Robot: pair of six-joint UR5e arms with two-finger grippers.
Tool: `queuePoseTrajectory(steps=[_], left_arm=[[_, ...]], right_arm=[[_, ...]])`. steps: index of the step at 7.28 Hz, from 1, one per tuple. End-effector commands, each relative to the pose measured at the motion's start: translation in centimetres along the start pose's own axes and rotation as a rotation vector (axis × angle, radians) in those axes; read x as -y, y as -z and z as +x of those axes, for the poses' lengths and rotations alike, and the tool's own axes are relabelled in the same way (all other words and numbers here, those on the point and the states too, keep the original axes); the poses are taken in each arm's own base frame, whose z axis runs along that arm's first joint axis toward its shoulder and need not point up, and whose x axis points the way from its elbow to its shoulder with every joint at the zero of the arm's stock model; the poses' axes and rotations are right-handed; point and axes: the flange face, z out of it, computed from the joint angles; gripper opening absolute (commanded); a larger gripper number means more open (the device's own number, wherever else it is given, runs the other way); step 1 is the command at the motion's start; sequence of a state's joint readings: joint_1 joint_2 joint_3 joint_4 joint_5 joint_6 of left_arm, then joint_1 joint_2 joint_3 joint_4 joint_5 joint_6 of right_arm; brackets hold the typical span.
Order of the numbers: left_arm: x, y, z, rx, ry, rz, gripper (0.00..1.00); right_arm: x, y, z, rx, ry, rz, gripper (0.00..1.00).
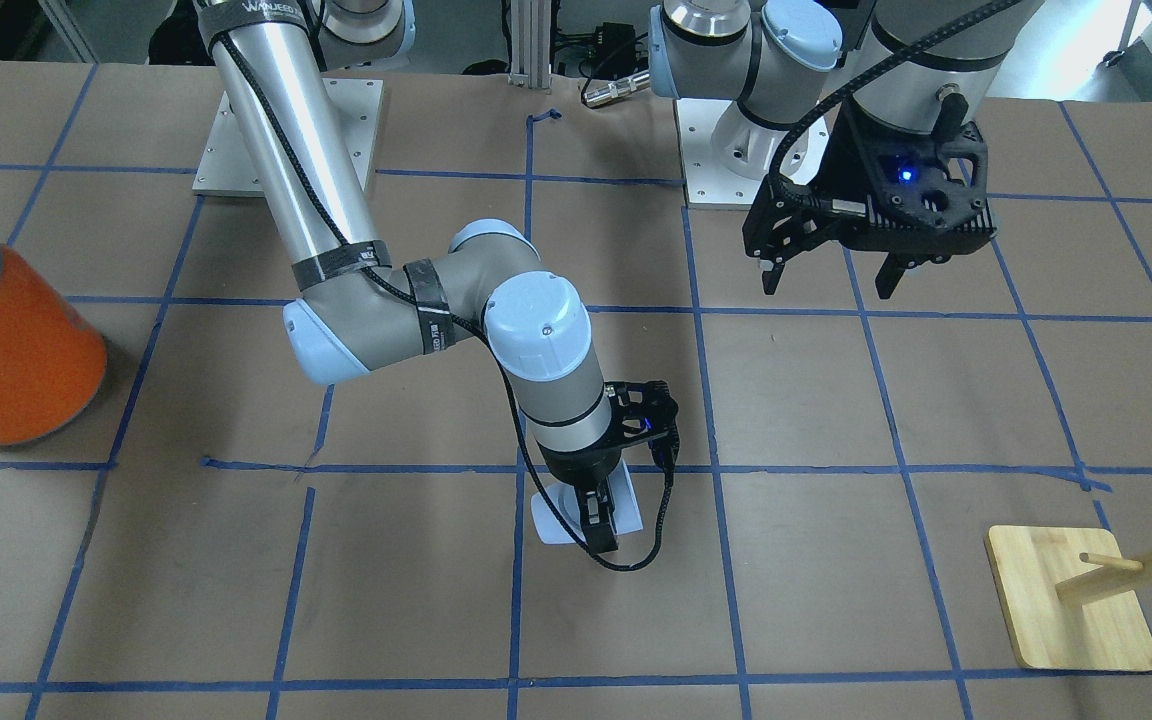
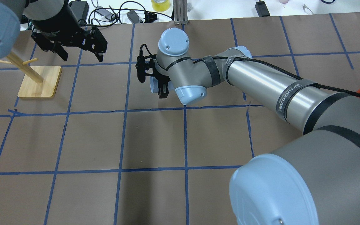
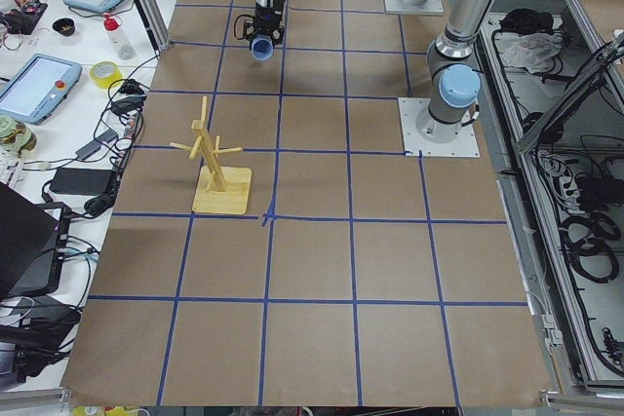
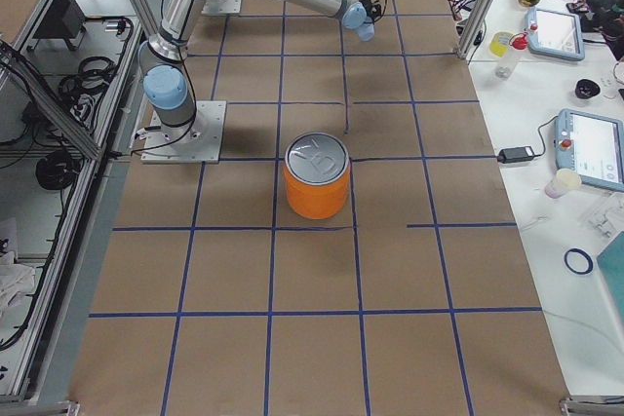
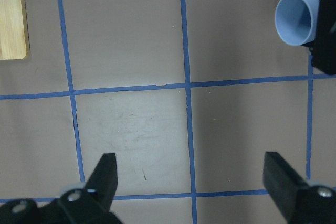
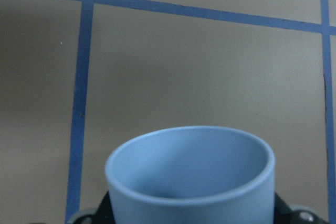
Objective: Flip cup
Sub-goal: 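Lower the cup onto the table with the right gripper, tilting it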
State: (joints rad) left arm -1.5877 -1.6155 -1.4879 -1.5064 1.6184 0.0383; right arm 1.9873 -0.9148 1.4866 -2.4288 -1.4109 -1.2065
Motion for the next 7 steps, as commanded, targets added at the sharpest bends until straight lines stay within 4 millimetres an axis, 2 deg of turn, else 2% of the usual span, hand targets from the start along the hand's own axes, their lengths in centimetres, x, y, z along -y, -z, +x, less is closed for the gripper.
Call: queuePoseTrajectory(steps=[1, 2, 5, 6, 7], left_arm=[[0.0, 0.0, 0.0, 0.0, 0.0, 0.0, 1.0], [0.0, 0.0, 0.0, 0.0, 0.0, 0.0, 1.0], [0.0, 0.0, 0.0, 0.0, -0.002, 0.0, 1.0], [0.0, 0.0, 0.0, 0.0, -0.002, 0.0, 1.0], [0.0, 0.0, 0.0, 0.0, -0.002, 0.0, 1.0]], right_arm=[[0.6, -1.7, -1.0, 0.035, -0.006, -0.006, 0.2], [0.4, -2.4, -1.1, 0.045, -0.011, -0.01, 0.2], [0.8, -3.0, -1.6, 0.057, -0.005, -0.008, 0.35], [1.9, -3.1, -2.3, 0.061, 0.011, -0.003, 0.39], [2.1, -3.1, -2.5, 0.061, 0.014, -0.002, 0.45]])
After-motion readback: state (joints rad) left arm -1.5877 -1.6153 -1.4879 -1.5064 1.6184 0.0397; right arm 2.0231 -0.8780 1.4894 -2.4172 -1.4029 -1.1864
